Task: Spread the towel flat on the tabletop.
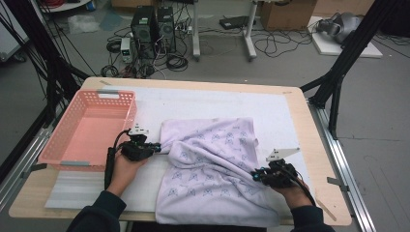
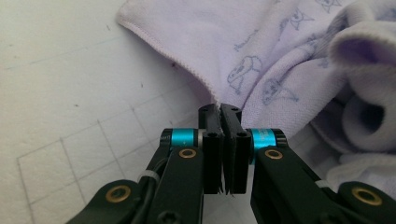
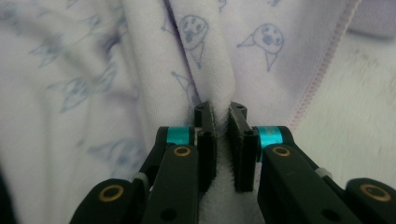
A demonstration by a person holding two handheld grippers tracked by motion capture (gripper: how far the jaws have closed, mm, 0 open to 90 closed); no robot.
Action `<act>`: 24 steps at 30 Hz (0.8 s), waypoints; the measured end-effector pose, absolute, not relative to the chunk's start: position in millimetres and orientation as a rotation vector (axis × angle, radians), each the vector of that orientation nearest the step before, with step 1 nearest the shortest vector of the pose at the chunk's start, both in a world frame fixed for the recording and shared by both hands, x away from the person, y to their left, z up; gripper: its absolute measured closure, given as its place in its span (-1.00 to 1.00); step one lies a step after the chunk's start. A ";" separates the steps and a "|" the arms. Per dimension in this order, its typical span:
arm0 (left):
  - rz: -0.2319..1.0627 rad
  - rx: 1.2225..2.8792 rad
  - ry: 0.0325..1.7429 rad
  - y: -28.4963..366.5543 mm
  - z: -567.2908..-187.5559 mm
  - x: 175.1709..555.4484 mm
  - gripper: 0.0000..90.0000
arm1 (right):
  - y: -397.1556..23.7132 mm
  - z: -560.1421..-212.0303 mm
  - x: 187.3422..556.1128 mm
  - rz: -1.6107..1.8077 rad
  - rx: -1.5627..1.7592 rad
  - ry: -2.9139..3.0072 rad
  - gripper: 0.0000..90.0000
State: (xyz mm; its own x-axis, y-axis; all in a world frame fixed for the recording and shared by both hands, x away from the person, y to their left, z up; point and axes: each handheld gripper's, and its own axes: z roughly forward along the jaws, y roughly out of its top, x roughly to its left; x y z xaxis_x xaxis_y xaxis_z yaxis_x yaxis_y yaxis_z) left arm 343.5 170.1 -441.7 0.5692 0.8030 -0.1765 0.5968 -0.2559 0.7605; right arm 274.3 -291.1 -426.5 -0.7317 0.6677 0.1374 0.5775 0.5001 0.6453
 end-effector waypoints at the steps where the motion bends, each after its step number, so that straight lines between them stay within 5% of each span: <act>1: 0.316 1.978 1.120 169.9 -442.2 342.5 0.93 | -293.2 -425.0 269.5 1.048 1.086 2.620 0.85; 6: 0.321 1.980 1.100 166.7 -444.5 338.5 0.93 | -300.3 -416.1 251.0 1.035 1.064 2.683 0.83; 12: 0.341 1.978 1.087 162.9 -448.1 336.9 0.85 | -300.4 -399.7 266.0 1.164 1.114 2.403 0.20; 24: 0.331 1.944 1.083 164.6 -449.8 336.5 0.80 | -260.9 -418.8 355.3 1.028 1.273 2.229 0.12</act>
